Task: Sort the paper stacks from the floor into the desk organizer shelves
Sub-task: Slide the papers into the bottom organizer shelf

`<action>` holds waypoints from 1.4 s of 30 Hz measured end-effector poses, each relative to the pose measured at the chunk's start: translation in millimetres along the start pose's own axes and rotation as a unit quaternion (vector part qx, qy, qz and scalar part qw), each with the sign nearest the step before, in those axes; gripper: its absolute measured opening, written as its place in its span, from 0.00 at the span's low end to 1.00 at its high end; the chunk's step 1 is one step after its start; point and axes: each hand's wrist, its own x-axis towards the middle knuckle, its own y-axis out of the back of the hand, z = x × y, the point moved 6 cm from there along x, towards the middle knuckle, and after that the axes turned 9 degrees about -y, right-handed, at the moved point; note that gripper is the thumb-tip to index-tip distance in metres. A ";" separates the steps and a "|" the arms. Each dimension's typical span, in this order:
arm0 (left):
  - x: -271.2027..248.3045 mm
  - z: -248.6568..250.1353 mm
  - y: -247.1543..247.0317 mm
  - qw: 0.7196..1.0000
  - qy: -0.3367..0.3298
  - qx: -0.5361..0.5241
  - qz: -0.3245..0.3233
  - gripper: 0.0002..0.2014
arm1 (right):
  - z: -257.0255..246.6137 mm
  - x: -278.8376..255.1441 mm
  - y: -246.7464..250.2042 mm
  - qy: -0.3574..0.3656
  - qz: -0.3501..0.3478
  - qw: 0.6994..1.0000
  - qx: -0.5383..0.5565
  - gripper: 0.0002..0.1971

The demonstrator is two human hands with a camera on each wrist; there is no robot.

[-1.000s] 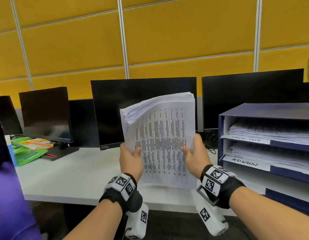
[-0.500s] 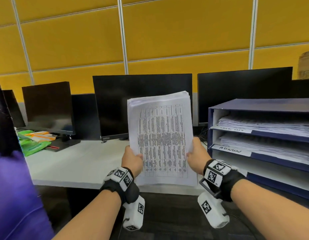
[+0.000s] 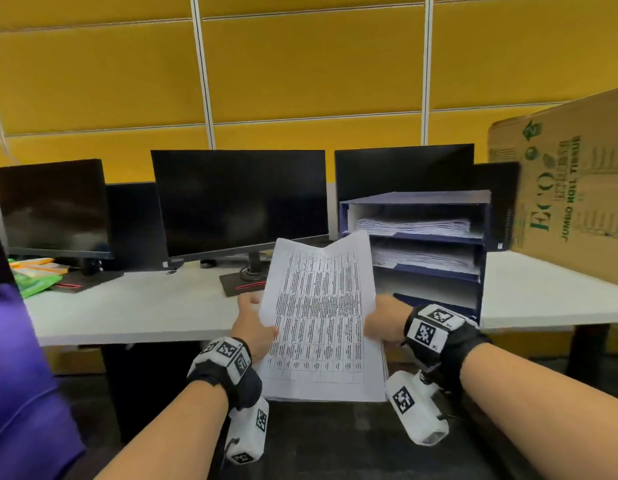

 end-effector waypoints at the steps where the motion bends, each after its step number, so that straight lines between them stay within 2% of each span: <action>1: -6.3 2.8 -6.4 1.000 -0.010 0.012 -0.014 0.26 | 9.1 -6.2 -0.8 -0.010 -0.011 1.000 -0.021 0.15; 3: -18.8 6.9 -21.4 0.997 -0.019 0.046 -0.066 0.25 | 28.0 -23.1 -1.7 -0.035 -0.029 0.996 -0.074 0.06; 6: -36.5 4.1 -45.0 0.985 -0.011 0.100 -0.138 0.27 | 62.7 -43.1 -3.4 -0.066 -0.038 0.993 -0.086 0.08; 9: -49.5 6.6 -61.9 0.971 -0.008 0.144 -0.192 0.31 | 90.7 -52.3 -10.2 -0.097 -0.069 0.992 -0.048 0.17; 13: -52.5 17.4 -78.4 0.955 -0.026 0.181 -0.233 0.32 | 112.6 -61.5 -14.4 -0.134 -0.093 0.986 0.032 0.16; 17: -45.2 22.0 -86.1 0.949 -0.047 0.186 -0.249 0.34 | 130.7 -59.7 -15.5 -0.162 -0.095 0.980 0.071 0.04; 20: -38.6 16.7 -86.5 0.945 -0.048 0.190 -0.262 0.34 | 137.6 -52.8 -26.6 -0.175 -0.131 0.967 0.132 0.13; 24: -31.2 3.5 -84.4 0.942 -0.053 0.198 -0.267 0.34 | 129.3 -59.2 -31.8 -0.174 -0.141 0.968 0.115 0.22; 26: -26.6 0.7 -80.9 0.949 -0.054 0.165 -0.262 0.33 | 130.7 -52.9 -35.8 -0.174 -0.155 0.961 0.146 0.22; 29: -18.2 4.9 -73.2 0.962 -0.061 0.105 -0.246 0.32 | 132.7 -42.8 -41.0 -0.179 -0.180 0.936 0.244 0.22; 34: -16.3 9.2 -72.1 0.962 -0.073 0.073 -0.252 0.31 | 137.8 -42.8 -48.5 -0.181 -0.200 0.916 0.296 0.22; 39: -21.6 2.4 -91.8 0.958 -0.072 0.085 -0.263 0.32 | 141.5 -60.3 -37.5 -0.216 -0.169 0.926 0.258 0.22; 42: -16.5 11.1 -104.1 0.957 -0.071 0.095 -0.264 0.33 | 147.7 -55.6 -27.2 -0.205 -0.143 0.931 0.266 0.21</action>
